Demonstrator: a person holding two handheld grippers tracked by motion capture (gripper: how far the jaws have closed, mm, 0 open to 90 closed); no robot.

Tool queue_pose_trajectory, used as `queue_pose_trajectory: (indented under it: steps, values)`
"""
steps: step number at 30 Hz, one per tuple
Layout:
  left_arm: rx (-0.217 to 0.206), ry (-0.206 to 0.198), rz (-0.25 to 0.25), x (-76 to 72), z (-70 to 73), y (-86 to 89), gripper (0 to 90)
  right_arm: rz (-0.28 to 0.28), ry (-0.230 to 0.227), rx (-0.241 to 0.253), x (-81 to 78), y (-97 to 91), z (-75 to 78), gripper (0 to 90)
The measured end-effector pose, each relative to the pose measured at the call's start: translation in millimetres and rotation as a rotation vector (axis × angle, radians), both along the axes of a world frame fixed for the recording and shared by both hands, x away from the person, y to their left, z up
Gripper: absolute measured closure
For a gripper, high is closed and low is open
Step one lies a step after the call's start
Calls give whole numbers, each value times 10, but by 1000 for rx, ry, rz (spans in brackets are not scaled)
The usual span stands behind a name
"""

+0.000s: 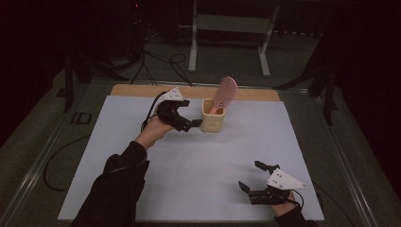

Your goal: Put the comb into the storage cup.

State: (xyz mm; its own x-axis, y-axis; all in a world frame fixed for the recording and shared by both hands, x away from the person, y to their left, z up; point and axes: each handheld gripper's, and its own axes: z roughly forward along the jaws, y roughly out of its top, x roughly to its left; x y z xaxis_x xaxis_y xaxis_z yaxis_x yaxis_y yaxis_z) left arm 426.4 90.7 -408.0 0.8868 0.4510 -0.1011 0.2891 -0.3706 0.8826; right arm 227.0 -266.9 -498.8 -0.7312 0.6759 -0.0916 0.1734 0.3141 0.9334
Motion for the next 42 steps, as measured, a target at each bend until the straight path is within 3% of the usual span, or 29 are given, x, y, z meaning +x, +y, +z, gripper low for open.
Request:
queue_pose_trajectory:
  steps: [13, 26, 42]
  values:
    - [15, -3, 25, -207, -27, 336, 0, -1, -1, -3, -1, 3, 3, 93]
    - [39, -20, 86, -443, -66, 733, 0, -1, -11, -5, -4, 11, 7, 93]
    - [35, 2, 137, -792, -260, 1165, 0, -4, -11, -11, -11, 27, 11, 93]
